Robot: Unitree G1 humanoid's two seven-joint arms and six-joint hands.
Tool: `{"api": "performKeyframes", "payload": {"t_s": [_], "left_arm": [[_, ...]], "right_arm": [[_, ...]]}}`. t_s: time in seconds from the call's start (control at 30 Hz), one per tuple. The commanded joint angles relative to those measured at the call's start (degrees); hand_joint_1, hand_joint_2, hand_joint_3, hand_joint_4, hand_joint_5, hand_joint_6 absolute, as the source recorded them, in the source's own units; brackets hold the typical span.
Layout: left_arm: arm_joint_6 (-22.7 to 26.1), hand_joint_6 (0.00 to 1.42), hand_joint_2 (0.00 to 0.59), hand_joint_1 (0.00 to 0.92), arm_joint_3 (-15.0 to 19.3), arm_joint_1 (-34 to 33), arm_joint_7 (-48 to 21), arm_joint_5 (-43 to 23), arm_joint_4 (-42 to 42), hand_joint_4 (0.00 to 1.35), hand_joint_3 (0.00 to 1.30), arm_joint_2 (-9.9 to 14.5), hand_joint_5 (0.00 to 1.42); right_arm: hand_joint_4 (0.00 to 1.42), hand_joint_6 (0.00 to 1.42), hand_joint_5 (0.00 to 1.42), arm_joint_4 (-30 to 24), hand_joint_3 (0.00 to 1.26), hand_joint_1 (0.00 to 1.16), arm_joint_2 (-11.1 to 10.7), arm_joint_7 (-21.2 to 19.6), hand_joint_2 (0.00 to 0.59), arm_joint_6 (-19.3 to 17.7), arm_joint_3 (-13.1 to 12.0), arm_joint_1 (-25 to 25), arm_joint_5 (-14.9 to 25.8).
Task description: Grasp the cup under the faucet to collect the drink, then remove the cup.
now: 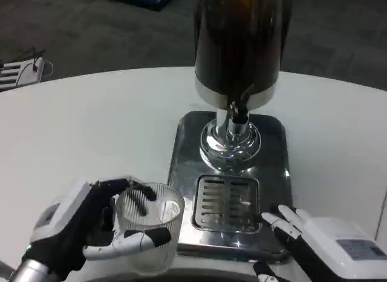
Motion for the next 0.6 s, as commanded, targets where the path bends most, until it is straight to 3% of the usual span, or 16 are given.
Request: {"api": "performKeyframes", "payload": {"t_s": [0.03,0.33,0.6], "left_arm": [[0.2,1.42,0.000,0.517,-1.7,-6.4,4.5,2.6,7.2,1.11,0.96,-0.9,1.30],[-0.7,1.42,0.000,0.517,-6.6,-26.3,15.4,7.3,28.1,1.11,0.96,-3.2,1.30],[-5.8,1.42,0.000,0.517,-7.8,-29.4,18.8,6.4,28.4,1.11,0.95,-4.1,1.30]], "right_arm": [[0.00,0.06,0.00,-2.0,0.11,0.26,0.3,0.0,0.517,0.3,-1.2,1.0,0.0],[0.00,0.06,0.00,-4.6,0.11,0.26,-0.1,-0.1,0.517,-0.3,-2.9,3.3,0.8],[0.00,0.06,0.00,-4.0,0.11,0.26,0.0,-1.1,0.517,-1.0,-3.6,4.2,1.6]]}}
